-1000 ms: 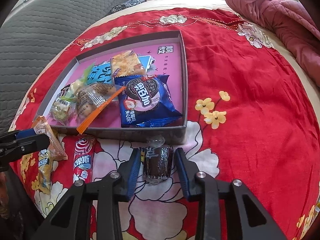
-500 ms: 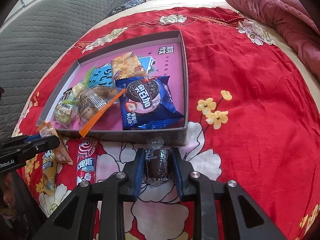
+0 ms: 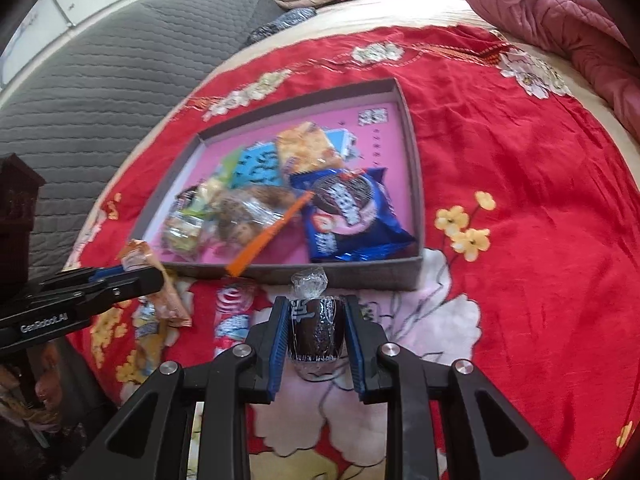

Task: Organize snacks
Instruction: 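Carry both snacks over the tray and lower them onto the other snacks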

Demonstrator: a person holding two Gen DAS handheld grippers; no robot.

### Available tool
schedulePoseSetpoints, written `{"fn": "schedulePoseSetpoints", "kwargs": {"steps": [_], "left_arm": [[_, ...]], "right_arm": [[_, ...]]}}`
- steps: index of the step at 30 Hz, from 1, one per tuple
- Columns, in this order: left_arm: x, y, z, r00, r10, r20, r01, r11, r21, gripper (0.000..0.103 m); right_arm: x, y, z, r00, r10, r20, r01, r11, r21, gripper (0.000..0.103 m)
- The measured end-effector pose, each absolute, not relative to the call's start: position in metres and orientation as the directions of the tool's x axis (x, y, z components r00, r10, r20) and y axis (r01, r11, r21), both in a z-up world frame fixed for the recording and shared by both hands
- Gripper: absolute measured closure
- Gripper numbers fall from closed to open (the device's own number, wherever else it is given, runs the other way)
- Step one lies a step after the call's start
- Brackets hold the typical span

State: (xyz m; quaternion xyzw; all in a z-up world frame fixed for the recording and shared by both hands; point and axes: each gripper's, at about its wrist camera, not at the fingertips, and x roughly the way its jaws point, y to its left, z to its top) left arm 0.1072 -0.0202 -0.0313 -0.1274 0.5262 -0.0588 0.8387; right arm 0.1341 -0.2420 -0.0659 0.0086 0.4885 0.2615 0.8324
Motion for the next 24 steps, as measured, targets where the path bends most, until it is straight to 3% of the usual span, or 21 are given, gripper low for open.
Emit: {"fn": "schedulePoseSetpoints", "kwargs": {"steps": [10, 24], "left_arm": [[0.107, -0.01, -0.005, 0.497, -0.232, -0.836, -0.052, 0.954, -0.295, 0.078], [0.134, 0.001, -0.002, 0.537, -0.202, -0.819, -0.109, 0.946, -0.305, 0.078]], "right_arm": [[0.133, -0.243, -0.045, 0.447, 0.512, -0.734, -0.456, 0.836, 0.305, 0.076], [0.16, -0.242, -0.042, 0.498, 0.483, -0.72, -0.439, 0.857, 0.272, 0.076]]}}
